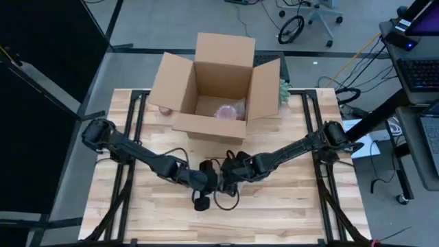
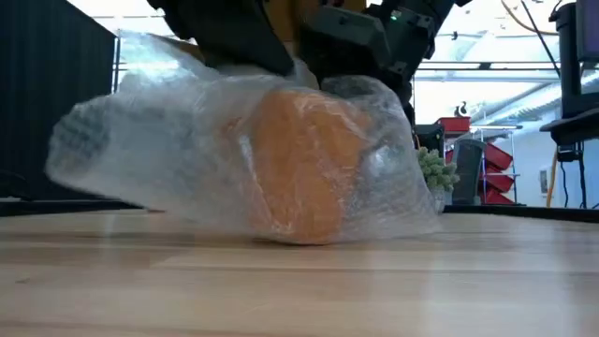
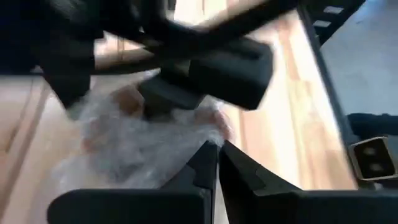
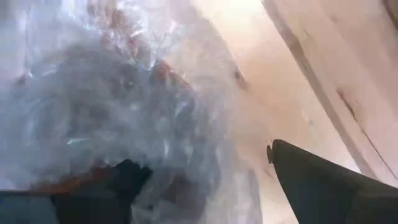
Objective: Wrap mug
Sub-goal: Wrap the orange cup with bubble wrap
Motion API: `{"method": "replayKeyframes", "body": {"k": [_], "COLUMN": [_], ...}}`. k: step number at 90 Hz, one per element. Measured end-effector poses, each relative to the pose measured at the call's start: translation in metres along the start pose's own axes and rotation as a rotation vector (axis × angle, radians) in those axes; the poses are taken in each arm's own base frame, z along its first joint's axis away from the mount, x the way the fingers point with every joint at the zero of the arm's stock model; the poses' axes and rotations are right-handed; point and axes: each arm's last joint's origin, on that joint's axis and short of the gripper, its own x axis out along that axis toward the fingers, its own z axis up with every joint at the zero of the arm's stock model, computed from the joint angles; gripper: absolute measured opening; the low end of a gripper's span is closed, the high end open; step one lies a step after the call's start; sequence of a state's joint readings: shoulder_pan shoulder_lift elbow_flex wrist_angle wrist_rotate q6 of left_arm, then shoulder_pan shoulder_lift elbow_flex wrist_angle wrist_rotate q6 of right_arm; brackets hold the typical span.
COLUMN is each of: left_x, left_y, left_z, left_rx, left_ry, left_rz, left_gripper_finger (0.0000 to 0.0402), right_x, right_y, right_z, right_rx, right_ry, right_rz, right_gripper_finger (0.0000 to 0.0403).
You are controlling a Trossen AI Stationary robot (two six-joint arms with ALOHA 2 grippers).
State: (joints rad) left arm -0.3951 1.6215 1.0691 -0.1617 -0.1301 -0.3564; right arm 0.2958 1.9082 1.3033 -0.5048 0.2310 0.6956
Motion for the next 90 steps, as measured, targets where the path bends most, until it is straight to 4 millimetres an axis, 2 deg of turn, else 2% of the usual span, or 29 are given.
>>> {"method": "replayKeyframes", "body": {"k": [18, 28, 41, 51, 67, 80, 90], "left_x": [-0.038, -0.040, -0.021, 0.002, 0.027, 0.039, 0.039], "left_y": [-0.007, -0.012, -0.014, -0.009, -0.001, 0.003, 0.004], "left_z": [0.010, 0.010, 0.004, -0.006, -0.014, -0.020, -0.022], "left_rx": [0.010, 0.036, 0.057, 0.111, 0.139, 0.140, 0.136], "left_ry": [-0.069, -0.094, -0.083, -0.029, 0.012, 0.044, 0.059], "left_rz": [0.025, 0.047, 0.077, 0.134, 0.170, 0.189, 0.193], "left_gripper_finger": [0.0000, 0.0000, 0.0000, 0.0000, 0.0000, 0.0000, 0.0000], "right_x": [0.001, 0.002, 0.003, 0.003, 0.001, 0.001, -0.007], "right_y": [-0.001, -0.003, -0.004, -0.002, 0.003, 0.004, 0.003], "right_z": [-0.002, 0.000, 0.002, 0.002, 0.000, 0.002, 0.005], "right_rx": [-0.007, -0.004, 0.001, -0.017, -0.027, -0.036, -0.040], "right_ry": [0.010, 0.006, -0.001, -0.011, -0.022, -0.043, -0.039], "right_rz": [-0.005, -0.007, -0.005, 0.000, 0.012, 0.031, 0.053], "right_gripper_finger": [0.0276, 0.0276, 0.0276, 0.0276, 0.0276, 0.0276, 0.0276]}}
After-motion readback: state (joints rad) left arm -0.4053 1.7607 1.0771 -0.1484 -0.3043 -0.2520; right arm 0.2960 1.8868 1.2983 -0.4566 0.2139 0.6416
